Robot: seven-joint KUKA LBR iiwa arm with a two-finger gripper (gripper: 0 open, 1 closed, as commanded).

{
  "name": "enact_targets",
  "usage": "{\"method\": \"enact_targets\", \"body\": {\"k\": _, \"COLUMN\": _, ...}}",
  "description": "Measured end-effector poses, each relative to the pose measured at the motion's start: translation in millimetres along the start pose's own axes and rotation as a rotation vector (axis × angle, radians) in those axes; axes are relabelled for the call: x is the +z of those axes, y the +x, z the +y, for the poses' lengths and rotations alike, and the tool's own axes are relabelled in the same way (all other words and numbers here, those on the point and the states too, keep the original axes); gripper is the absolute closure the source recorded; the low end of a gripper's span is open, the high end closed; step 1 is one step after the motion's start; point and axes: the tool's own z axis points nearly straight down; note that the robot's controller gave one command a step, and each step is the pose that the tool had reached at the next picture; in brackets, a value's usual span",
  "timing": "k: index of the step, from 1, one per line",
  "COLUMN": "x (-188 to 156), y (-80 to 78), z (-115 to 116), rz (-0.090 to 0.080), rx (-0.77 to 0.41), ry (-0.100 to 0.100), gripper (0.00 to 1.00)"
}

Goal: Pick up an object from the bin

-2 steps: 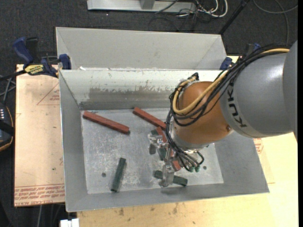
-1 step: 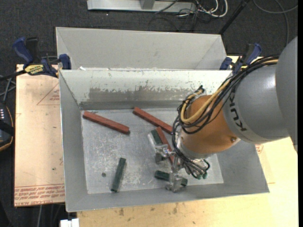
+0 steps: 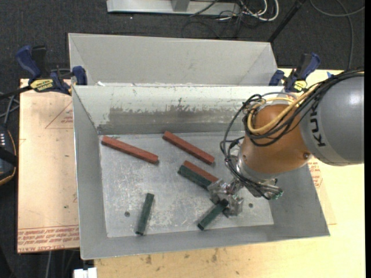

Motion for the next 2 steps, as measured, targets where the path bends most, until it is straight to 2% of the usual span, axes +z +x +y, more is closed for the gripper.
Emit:
{"method": "enact_targets", "body": {"k": 1, "x": 0, "y": 0.0, "z": 0, "rz": 0.000, "rx": 0.000, "ry": 0.000, "gripper": 1.00}}
{"method": "enact_targets", "body": {"k": 2, "x": -196, "y": 29.2, "z": -1, "rz": 0.003, "rx": -0.036, "ry": -0.004, "gripper": 1.00}}
